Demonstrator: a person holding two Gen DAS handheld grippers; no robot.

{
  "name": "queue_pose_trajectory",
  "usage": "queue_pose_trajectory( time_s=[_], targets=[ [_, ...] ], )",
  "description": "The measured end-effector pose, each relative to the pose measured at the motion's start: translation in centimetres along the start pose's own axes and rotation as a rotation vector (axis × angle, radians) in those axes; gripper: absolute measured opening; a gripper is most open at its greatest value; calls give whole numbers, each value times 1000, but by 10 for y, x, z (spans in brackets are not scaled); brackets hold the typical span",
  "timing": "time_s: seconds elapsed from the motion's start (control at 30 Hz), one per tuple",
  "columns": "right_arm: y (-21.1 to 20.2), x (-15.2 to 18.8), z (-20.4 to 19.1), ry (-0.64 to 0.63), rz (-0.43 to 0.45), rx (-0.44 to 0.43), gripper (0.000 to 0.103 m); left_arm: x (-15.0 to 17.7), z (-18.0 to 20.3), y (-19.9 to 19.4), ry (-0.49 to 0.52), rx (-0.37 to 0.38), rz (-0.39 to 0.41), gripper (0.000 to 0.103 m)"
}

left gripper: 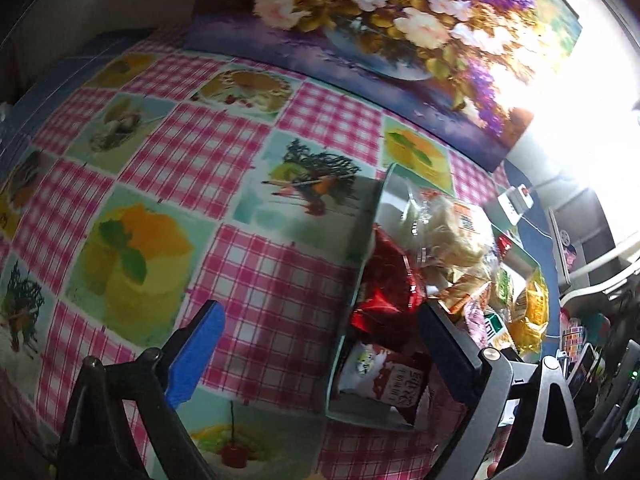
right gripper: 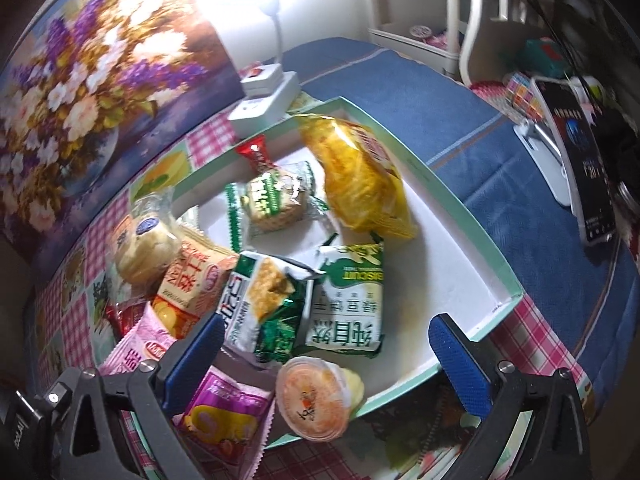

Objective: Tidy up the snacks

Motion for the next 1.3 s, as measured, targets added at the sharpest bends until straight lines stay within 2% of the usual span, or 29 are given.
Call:
queue_pose_trajectory(
  time_s=[0.3,0.57,0.67,1.0,1.13,1.3],
  targets=[
    [-16,5,-22,-101,41,-13,103,0,-13,-8,3,-87,6,96],
    [-46,22,-45,-196,71,-60,103,5,-27,-33,76,-212,25,96],
    [-60,34,-52,-237,79,-88,103,7,-36,-48,117,-279,42,96],
    [-87,62,-66,-325,104,-129,103,28,-68,-75,169,-419,30,96],
    [-95,66,-68,-330,112,-141,103,32,-77,-83,133,-366,34,96],
    [-101,68,-71,-350,133,-146,103,32,-79,-88,167,-379,30,96]
  ],
)
Point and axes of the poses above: each gripper's, at about its wrist camera, not at the fingertips, and y roughly the way its jaws point, z to its right, x to its underside, the point moved 6 cm from there along y, roughly the way its jaws point, and after that the axes turned 13 degrees about y, right-handed, at the moved point
